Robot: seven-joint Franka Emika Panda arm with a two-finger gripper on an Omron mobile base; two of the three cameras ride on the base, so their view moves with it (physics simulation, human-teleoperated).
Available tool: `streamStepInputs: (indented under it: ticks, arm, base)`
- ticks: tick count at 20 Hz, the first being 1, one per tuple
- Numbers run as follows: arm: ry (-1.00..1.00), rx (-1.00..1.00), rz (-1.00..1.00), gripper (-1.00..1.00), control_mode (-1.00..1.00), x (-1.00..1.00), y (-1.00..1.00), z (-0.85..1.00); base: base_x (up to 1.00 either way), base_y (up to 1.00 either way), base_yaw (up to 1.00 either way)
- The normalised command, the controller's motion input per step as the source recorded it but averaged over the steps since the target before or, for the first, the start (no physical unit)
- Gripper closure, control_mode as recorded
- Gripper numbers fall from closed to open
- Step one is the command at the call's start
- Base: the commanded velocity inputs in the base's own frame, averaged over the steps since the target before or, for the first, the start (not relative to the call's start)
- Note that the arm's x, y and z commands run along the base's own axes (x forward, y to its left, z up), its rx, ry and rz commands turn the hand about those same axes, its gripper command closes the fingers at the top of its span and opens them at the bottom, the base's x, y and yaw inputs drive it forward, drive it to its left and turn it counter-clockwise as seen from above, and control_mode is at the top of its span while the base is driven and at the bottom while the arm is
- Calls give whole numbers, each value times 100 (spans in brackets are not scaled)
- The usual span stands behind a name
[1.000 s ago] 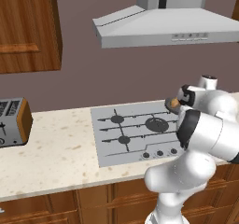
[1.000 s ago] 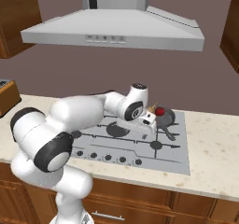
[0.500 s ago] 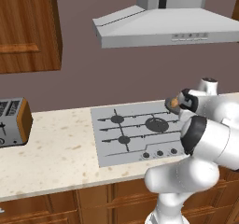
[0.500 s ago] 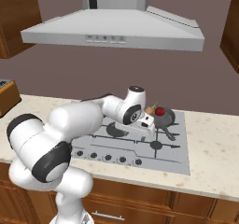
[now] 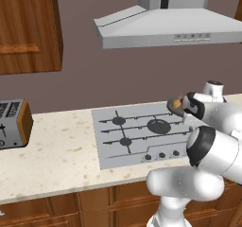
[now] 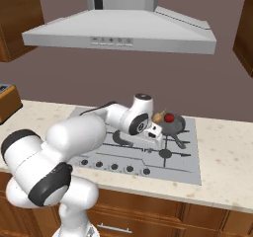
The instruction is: Place the pan on the rear right burner on the stove. Then place the tomato and the onion in the pan and turn on the rear right burner.
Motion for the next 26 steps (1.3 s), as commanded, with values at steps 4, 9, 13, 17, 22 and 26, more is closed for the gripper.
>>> streamStepInputs:
  ticks: [4, 9, 13, 17, 22, 26]
  arm:
    - [5, 0, 0, -100, -100, -12, 11, 0]
    - [6, 0, 0, -100, -100, -11, 14, 0]
    - [0, 0, 0, -100, -100, 0, 14, 0]
    - [0, 0, 0, -100, -100, 0, 15, 0]
    - [0, 0, 0, -100, -100, 0, 11, 0]
    - [0, 1, 0, -100, -100, -2, 1, 0]
  base:
    - [0, 0, 0]
    - [0, 0, 0]
    - [0, 0, 0]
    - [0, 0, 0]
    - [0, 0, 0]
    - [0, 0, 0]
